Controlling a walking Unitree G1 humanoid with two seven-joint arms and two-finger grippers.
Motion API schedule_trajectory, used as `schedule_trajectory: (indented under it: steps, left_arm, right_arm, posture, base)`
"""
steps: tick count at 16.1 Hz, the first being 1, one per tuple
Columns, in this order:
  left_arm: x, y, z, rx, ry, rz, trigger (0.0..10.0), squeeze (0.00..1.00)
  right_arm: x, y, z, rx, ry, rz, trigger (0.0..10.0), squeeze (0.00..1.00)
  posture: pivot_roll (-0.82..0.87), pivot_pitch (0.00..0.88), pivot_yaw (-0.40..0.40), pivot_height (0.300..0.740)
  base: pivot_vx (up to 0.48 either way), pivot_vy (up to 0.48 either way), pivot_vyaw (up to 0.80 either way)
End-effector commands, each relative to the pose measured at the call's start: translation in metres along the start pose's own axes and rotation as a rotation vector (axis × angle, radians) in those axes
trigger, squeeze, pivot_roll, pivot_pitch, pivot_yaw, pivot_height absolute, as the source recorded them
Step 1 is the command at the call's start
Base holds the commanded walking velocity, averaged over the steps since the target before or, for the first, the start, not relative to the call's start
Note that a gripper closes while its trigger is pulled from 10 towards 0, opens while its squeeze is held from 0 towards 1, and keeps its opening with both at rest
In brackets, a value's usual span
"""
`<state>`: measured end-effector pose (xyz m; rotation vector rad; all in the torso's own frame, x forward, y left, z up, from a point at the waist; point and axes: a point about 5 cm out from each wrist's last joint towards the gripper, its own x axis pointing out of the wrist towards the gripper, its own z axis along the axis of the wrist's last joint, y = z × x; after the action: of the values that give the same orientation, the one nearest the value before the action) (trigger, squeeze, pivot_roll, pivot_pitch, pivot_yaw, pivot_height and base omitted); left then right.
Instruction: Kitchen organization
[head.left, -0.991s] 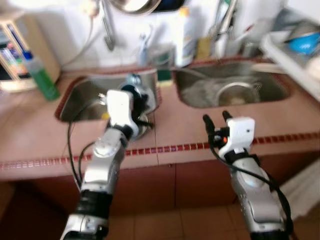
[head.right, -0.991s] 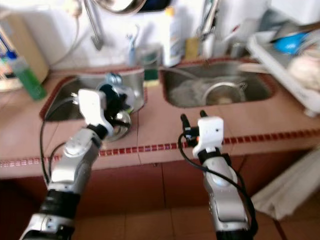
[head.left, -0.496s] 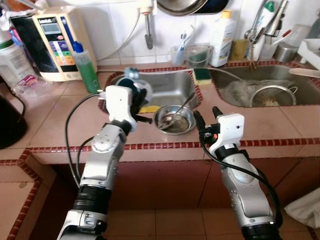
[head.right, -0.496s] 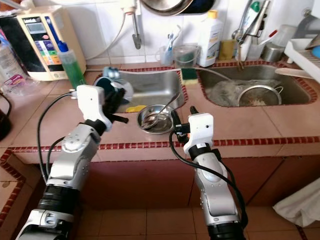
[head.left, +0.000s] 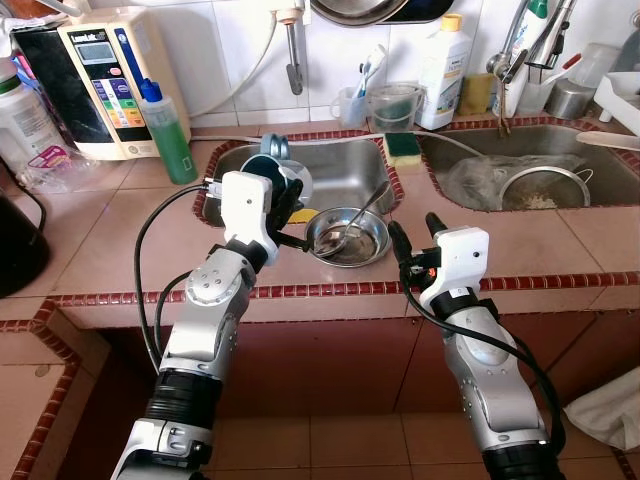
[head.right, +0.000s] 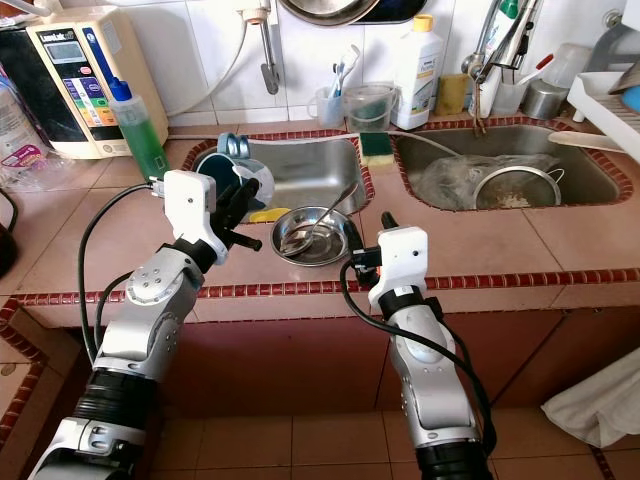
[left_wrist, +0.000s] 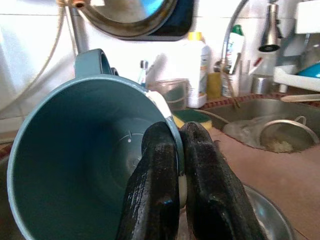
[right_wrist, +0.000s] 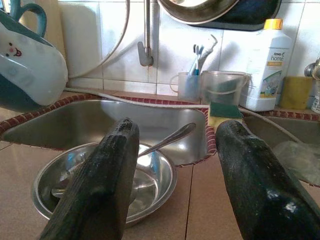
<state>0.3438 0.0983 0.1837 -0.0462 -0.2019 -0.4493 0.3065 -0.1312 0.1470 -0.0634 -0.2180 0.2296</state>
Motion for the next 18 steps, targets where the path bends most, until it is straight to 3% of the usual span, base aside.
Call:
schedule_trajectory:
  steps: [1,6,18]
  left_arm:
    - [-0.0008,-0.0007,0.0042,0.014,-0.020,-0.008,10.0,0.00]
    - [-0.0006,-0.0075,0.0012,0.001,-0.016,-0.014,10.0,0.00]
    - [-0.0014,-0.0064,0.0008,-0.001,-0.014,-0.007,10.0,0.00]
  right_arm:
    - [0.0018,0.0051,0.0014,-0.005,-0.012,0.026,10.0,0.00]
    - [-0.0003,0.0046,-0.0008,-0.016,-0.001,0.040,10.0,0.00]
    - [-0.0025,0.0068,-0.0024,-0.019,0.010,0.061,10.0,0.00]
  posture:
    - [-0.19,0.000,0.089,0.740]
    - [-0.19,0.000,0.081,0.740]
    - [-0.19,0.000,0.073,0.740]
  base:
    - [0.304,0.000,0.00]
    - [0.318,0.000,0.00]
    - [0.324,0.000,0.00]
